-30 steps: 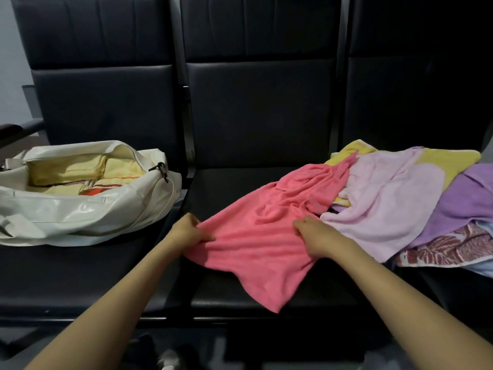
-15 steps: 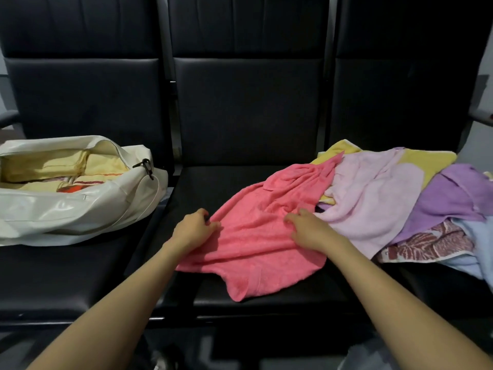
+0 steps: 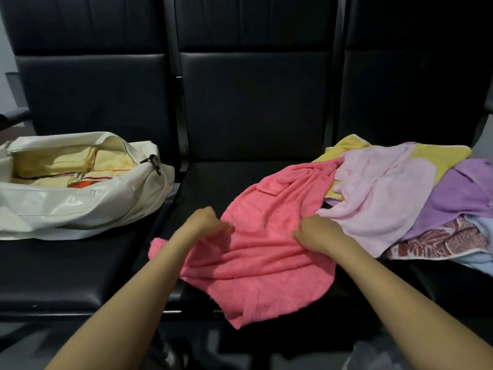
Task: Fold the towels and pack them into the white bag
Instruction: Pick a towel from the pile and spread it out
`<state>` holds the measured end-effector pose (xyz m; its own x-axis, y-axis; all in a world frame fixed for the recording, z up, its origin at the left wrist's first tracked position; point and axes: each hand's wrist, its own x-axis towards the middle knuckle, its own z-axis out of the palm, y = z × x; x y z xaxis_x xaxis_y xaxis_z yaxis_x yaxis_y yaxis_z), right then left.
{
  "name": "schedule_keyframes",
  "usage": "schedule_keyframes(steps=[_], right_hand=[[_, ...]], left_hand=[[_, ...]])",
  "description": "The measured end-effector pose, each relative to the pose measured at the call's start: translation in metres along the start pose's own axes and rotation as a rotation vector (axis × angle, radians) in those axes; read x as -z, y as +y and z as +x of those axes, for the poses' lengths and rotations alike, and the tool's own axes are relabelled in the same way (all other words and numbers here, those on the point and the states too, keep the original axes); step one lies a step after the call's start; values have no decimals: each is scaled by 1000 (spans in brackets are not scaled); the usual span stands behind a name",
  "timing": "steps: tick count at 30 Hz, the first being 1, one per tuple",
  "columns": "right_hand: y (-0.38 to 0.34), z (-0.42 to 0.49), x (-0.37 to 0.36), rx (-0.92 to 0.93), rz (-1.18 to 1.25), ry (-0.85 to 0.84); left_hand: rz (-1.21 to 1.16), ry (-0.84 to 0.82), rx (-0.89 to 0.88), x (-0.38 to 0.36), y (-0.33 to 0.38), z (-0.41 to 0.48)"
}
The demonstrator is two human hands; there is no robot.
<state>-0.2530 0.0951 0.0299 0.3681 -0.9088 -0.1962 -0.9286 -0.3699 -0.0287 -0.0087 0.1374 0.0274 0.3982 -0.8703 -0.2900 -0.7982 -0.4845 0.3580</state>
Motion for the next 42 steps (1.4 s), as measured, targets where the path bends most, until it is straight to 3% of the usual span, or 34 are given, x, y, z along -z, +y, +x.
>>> schedule_keyframes(steps=[3, 7, 12, 14, 17, 19, 22, 25, 28, 32, 35, 39, 42], right_hand=[[10, 5, -6, -159, 83, 33], [19, 5, -5, -277, 264, 2], [35, -6, 6, -224, 88, -282], [41, -9, 7, -254, 166, -336], [47, -12, 11, -260, 403, -308], [53, -11, 13, -265, 627, -191], [66, -8, 18, -318, 1155, -47], [71, -5, 23, -265, 1421, 47], [76, -8, 22, -152, 1449, 121], [70, -31, 26, -67, 1451, -76], [68, -46, 38, -54, 1659, -86], [68, -65, 67, 40, 1690, 40], [69, -77, 81, 75, 1774, 26]], left_hand=[[-103, 85, -32, -15, 4, 11], [-378, 8, -59, -17, 8, 18], [-911, -9, 59, -9, 12, 24], [-1037, -91, 106, -6, 13, 24], [-1084, -173, 158, -3, 6, 28], [-1036, -219, 161, -1, 3, 27], [-874, -88, 114, -2, -6, 25], [-915, -27, 45, 1, -18, 20], [-1037, 14, 13, 7, -31, 13], [-1040, 221, -58, 21, -40, -9], [-1098, 218, -133, 32, -40, -31], [-1166, 243, -247, 61, -26, -66], [-1193, 176, -204, 78, -23, -82]])
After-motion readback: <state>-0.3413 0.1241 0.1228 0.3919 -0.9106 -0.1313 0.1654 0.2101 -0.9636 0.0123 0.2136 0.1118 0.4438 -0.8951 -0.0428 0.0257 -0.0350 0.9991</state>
